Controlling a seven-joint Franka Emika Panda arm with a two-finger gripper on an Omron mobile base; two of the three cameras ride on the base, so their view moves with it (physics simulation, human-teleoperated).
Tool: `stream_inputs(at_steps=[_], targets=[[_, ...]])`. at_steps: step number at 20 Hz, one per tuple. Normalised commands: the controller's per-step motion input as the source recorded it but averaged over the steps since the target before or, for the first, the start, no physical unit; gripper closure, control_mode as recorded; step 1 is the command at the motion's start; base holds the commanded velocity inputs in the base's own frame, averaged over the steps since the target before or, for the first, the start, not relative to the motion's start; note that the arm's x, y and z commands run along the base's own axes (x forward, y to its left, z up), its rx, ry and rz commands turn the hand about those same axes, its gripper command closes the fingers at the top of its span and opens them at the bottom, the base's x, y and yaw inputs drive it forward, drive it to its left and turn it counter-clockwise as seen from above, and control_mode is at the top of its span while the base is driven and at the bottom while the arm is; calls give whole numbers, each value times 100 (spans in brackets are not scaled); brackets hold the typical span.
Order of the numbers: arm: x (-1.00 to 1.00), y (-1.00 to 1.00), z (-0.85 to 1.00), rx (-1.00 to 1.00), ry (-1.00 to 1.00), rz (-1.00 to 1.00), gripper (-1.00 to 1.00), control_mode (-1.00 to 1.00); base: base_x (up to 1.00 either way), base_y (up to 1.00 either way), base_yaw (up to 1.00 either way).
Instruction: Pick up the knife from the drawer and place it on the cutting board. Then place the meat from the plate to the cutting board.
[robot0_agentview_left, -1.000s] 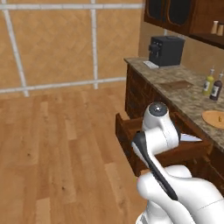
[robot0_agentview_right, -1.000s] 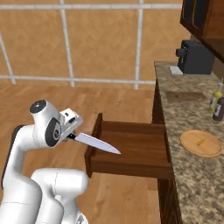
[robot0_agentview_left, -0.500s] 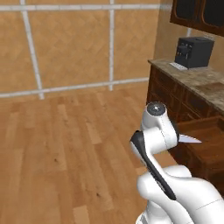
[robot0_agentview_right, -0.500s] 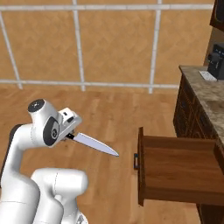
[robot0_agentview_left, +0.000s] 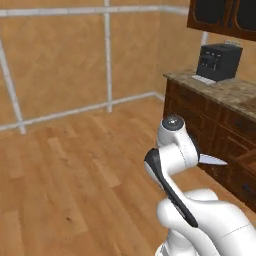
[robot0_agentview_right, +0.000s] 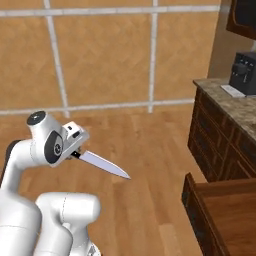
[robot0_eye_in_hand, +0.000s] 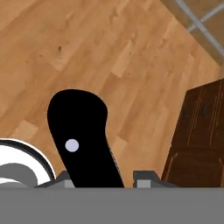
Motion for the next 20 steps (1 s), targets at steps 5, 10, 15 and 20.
stream_inputs(at_steps=[5, 10, 15, 20], targets=[[0, 0, 0, 0, 0, 0, 100, 100, 96, 64, -71], [0, 0, 0, 0, 0, 0, 100, 100, 83, 74, -75], [0, 0, 0, 0, 0, 0, 100, 100, 62, 62, -83], [0, 0, 0, 0, 0, 0, 100, 100, 72, 62, -81]])
